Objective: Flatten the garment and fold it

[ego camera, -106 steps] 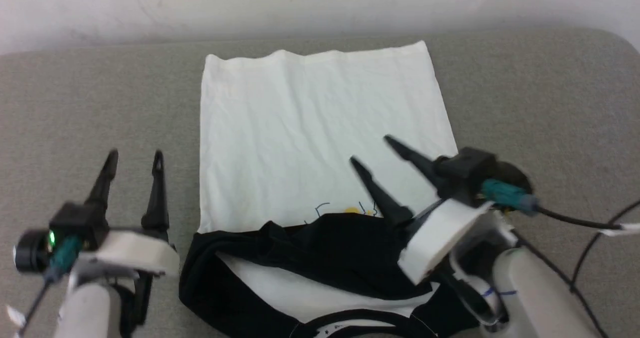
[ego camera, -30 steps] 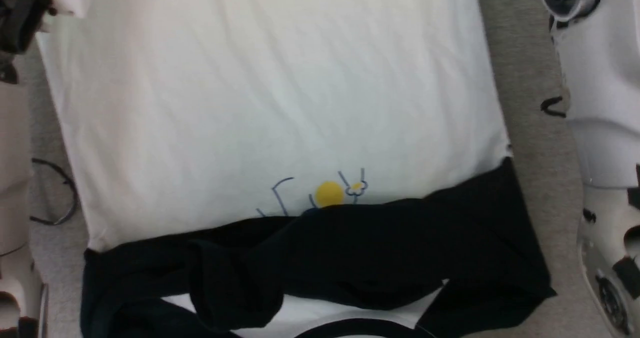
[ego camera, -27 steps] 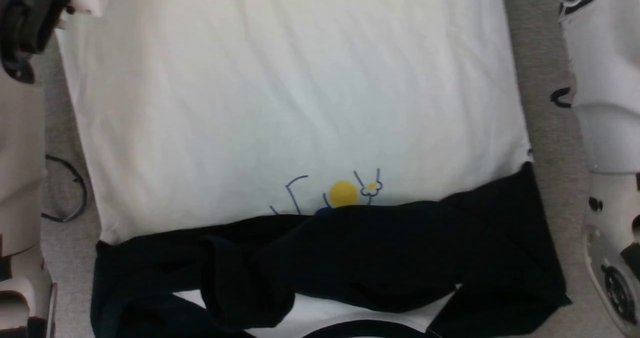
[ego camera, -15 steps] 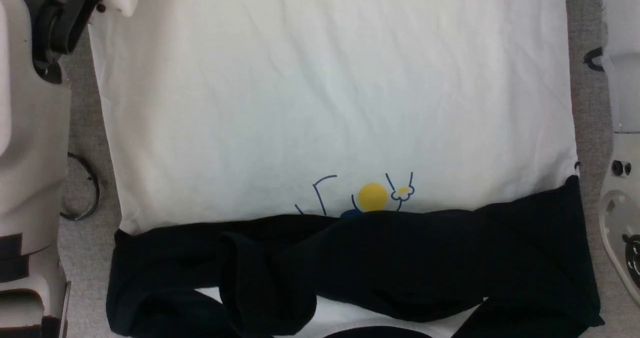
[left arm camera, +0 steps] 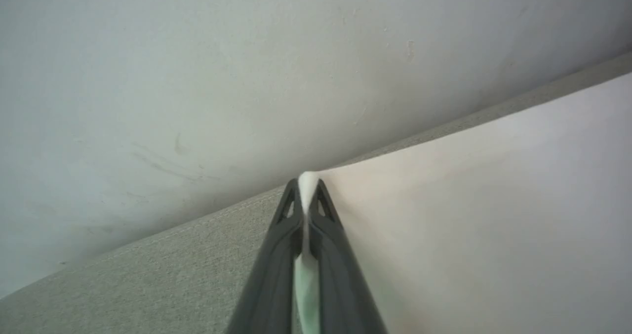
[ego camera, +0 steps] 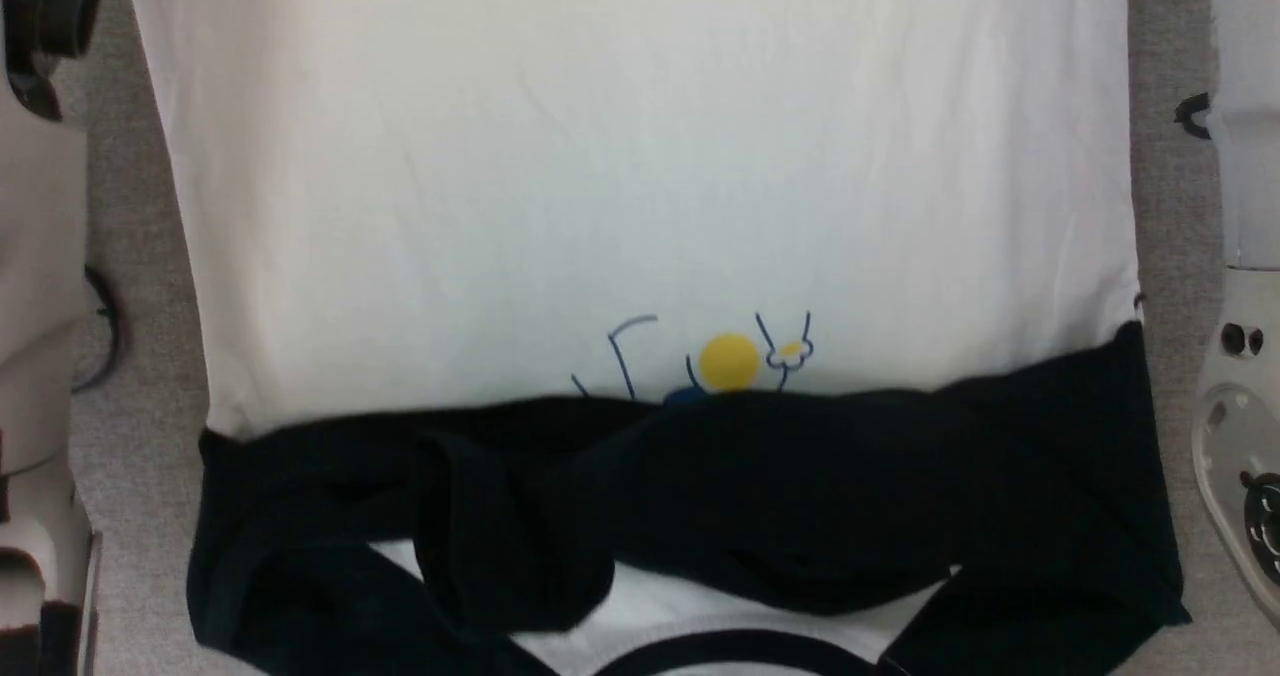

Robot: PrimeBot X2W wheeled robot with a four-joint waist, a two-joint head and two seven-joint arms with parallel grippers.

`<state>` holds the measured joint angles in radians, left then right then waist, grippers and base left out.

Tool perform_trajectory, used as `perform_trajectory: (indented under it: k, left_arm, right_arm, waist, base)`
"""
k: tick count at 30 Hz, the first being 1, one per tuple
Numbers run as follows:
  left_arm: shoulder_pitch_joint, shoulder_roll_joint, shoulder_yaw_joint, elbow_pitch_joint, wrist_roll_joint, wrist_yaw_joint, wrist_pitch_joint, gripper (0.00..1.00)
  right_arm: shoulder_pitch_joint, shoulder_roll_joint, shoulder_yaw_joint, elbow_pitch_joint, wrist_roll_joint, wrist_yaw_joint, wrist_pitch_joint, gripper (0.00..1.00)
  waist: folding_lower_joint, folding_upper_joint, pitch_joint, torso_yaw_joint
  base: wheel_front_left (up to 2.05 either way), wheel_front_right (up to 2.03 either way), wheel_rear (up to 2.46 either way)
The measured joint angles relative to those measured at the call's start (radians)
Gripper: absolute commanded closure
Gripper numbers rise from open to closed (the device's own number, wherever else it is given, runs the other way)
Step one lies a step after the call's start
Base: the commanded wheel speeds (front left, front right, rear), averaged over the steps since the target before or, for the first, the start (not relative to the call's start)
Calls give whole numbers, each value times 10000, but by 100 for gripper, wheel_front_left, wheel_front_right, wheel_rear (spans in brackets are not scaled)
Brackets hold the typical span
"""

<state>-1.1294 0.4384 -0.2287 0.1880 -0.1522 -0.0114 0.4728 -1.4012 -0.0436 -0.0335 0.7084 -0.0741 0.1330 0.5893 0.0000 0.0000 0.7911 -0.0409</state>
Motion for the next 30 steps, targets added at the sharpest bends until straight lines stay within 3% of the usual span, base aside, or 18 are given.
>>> perform_trajectory:
  k: [9,14,22,30]
  left_arm:
    - [-624,13,6,1122,548,508,-2293,100]
    - [-441,69,100,1570,445,568,-3173,100]
    - [1621,121,407,1277,-251,569,-4042,100]
    - [4528,-29,865,-316,-1032,978,-4479,100]
  right_arm:
    - [-35,2,-399,102,-182,0,-1808,100]
    - [203,-8,-71,222,568,0,-2953,100]
    - [1906,-261,1145,-186,2090,0,-4184,100]
    - [4413,-1260,2284,-2150,3463,0,-4533,100]
  waist:
    - [0,0,-246,-271]
    - [0,0,-691,-384]
    - [-1,0,-1878,-496]
    - [-2,0,-3317,-503]
  base:
    - [0,0,0]
    - [0,0,0]
    - [0,0,0]
    - [0,0,0]
